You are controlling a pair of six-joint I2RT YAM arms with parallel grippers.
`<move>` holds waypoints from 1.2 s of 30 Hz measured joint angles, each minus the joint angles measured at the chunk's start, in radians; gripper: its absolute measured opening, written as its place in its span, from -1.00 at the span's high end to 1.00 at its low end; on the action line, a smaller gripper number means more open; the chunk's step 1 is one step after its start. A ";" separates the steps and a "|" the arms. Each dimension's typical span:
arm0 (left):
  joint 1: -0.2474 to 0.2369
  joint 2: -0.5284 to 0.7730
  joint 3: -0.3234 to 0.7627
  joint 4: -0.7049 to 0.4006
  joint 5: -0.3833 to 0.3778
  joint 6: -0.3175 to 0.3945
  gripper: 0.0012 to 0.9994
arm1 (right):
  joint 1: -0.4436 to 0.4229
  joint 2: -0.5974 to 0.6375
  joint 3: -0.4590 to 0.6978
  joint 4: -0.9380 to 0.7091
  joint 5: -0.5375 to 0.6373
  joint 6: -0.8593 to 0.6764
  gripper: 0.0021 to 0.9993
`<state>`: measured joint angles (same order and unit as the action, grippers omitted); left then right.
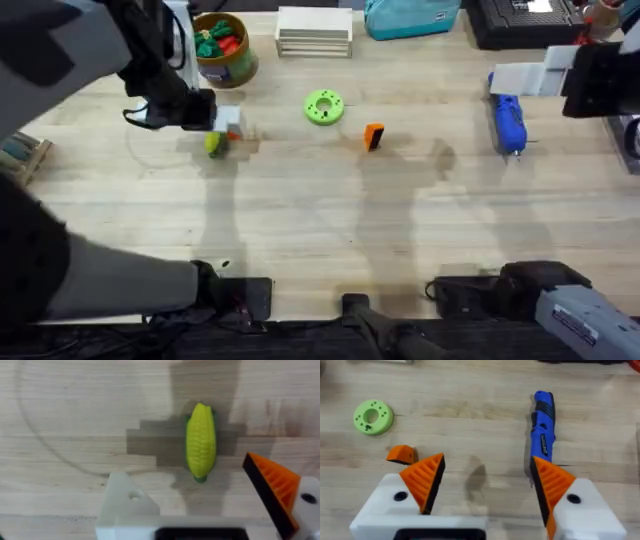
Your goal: Pick up the gripper from the table and insert it into the empty holder that is missing its gripper. Then pick up a screw, insert it into the mounting hole, and use the screwdriver to tighten it. Finally, clean up the table by picking up the vegetable and placing it into the bucket.
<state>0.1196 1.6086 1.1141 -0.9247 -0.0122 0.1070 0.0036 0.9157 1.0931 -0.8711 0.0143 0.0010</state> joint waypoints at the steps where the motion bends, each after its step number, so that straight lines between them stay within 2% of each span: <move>1: 0.005 0.023 0.000 0.005 0.005 0.006 -0.97 | 0.000 0.000 0.000 0.000 0.000 0.000 -0.98; 9: 0.029 0.148 0.001 0.035 0.043 0.028 -0.98 | 0.000 0.000 0.000 0.000 0.000 0.000 -0.98; 10: 0.029 0.148 0.001 0.041 0.060 0.032 -0.45 | 0.000 0.000 0.000 0.000 0.000 0.000 -0.98; 14: 0.025 0.148 0.002 0.052 0.082 0.033 0.78 | 0.000 0.000 0.000 -0.001 0.000 0.000 -0.98; 15: 0.023 0.148 0.002 0.052 0.090 0.041 0.99 | 0.000 0.000 0.000 -0.001 0.000 0.000 -0.98; 16: 0.023 0.148 0.002 0.052 0.089 0.047 0.91 | 0.000 0.000 0.000 -0.001 0.000 0.000 -0.98; 19: 0.028 0.148 0.002 0.055 0.060 0.049 0.03 | 0.000 0.000 0.000 -0.001 0.000 0.000 -0.98; 23: 0.036 0.148 0.002 0.055 0.053 0.053 -0.70 | 0.000 0.000 0.000 -0.001 0.000 0.000 -0.98; 25: 0.036 0.146 0.001 0.052 0.076 0.055 -0.80 | 0.000 0.000 0.000 -0.001 0.000 0.000 -0.98; 28: 0.035 0.112 -0.002 0.033 0.134 0.055 -0.81 | 0.000 0.000 0.000 -0.001 0.000 0.000 -0.98; 29: 0.035 0.012 -0.003 0.015 0.206 0.054 -0.82 | 0.000 0.000 0.000 -0.001 0.000 0.000 -0.98; 30: 0.035 -0.042 -0.003 0.009 0.233 0.053 -0.82 | 0.000 0.000 0.000 -0.001 0.000 0.000 -0.98; 36: 0.034 -0.367 -0.003 0.004 0.325 0.003 -0.83 | 0.000 0.000 0.000 -0.001 0.000 0.000 -0.98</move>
<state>0.1539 1.2419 1.1114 -0.9203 0.3125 0.1100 0.0036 0.9157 1.0931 -0.8719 0.0143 0.0010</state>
